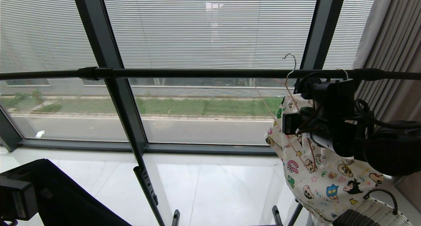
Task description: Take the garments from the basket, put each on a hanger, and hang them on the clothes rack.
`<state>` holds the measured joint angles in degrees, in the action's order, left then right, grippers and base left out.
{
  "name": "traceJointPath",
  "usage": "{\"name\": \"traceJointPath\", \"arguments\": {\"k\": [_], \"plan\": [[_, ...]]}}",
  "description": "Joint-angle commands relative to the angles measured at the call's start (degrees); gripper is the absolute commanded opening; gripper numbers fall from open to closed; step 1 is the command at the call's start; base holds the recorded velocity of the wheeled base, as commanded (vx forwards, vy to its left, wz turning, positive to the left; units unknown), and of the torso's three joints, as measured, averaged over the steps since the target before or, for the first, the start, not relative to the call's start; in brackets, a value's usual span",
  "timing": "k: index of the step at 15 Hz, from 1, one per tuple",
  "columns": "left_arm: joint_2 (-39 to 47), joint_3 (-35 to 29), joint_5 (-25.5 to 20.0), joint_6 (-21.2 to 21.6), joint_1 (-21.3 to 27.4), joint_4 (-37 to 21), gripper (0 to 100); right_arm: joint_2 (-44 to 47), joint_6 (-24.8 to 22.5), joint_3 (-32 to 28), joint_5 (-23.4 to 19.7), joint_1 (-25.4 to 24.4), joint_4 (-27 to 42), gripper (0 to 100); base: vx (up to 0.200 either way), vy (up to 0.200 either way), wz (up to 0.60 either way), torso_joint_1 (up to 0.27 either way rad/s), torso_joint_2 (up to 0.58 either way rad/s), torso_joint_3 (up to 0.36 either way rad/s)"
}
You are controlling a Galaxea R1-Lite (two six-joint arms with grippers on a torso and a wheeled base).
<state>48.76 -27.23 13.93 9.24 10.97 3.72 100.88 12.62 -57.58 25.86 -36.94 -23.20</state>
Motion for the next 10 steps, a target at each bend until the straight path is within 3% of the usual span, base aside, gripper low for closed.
{"name": "traceJointPath", "arguments": {"k": [1, 7, 10], "plan": [[0.10, -0.01, 0.04, -0.01, 0.01, -0.03, 0, -2.44, -0.14, 3.26, 0.07, -1.47, -1.67, 0, 0.000, 0.000, 0.00, 0.000, 0.00, 0.000], [0.10, -0.01, 0.04, 0.34, 0.01, -0.03, 0, -8.33, -3.13, 11.87, 1.39, -4.46, -5.72, 0, 0.000, 0.000, 0.00, 0.000, 0.00, 0.000], [0.10, 0.08, 0.04, 0.95, 0.01, -0.03, 0, -10.70, -3.13, 14.77, 1.48, -4.81, -5.72, 0, -0.200, 0.000, 0.00, 0.006, 0.01, 0.004]]}}
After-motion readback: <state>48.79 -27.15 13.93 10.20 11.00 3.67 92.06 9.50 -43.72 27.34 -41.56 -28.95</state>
